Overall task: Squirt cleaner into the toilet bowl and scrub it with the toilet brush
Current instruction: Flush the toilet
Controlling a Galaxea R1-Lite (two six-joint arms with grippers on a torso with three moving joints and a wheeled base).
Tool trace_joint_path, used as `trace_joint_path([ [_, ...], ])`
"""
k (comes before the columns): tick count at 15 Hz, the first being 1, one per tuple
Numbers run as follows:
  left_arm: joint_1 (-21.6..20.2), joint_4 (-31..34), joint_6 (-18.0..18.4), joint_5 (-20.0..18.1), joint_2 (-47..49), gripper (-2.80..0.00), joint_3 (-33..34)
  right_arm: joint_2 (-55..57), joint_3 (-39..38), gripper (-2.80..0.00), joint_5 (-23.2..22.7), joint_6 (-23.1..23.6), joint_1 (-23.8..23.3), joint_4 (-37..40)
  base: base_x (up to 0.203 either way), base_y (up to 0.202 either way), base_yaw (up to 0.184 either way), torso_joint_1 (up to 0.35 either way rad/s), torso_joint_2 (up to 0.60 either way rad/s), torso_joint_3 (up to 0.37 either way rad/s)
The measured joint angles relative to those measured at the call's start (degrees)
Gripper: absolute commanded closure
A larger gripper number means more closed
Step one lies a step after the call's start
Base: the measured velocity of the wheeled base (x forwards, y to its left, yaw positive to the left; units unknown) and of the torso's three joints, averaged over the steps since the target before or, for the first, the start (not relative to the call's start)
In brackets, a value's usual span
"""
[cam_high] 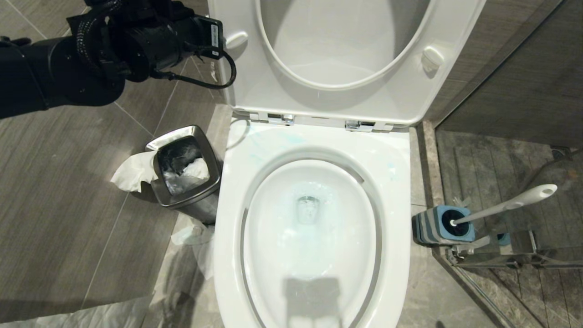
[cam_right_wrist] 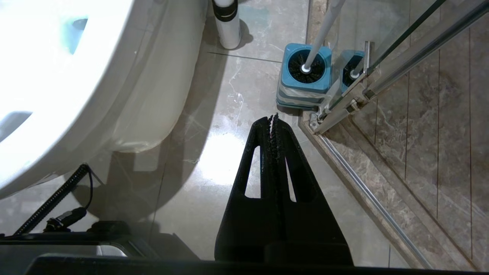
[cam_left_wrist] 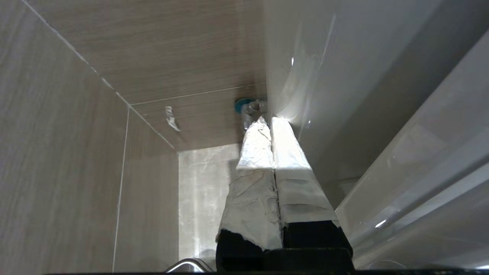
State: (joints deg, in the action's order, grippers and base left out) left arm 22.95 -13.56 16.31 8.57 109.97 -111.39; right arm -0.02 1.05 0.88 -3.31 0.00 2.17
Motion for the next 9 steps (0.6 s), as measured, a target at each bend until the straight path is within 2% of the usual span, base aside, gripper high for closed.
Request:
trace_joint_path([
  [6,-1.7,-0.1,1.5,2.0,-2.2,0.0,-0.1,0.0,0.0,0.0,0.0,0.0,0.0,0.0,0.0,0.0,0.0,0.0,0.0,0.0],
  [9,-3.2,3.8,2.4,2.7,-4.7,0.0,-0.1,0.0,0.0,0.0,0.0,0.0,0.0,0.0,0.0,0.0,0.0,0.0,0.0,0.0],
])
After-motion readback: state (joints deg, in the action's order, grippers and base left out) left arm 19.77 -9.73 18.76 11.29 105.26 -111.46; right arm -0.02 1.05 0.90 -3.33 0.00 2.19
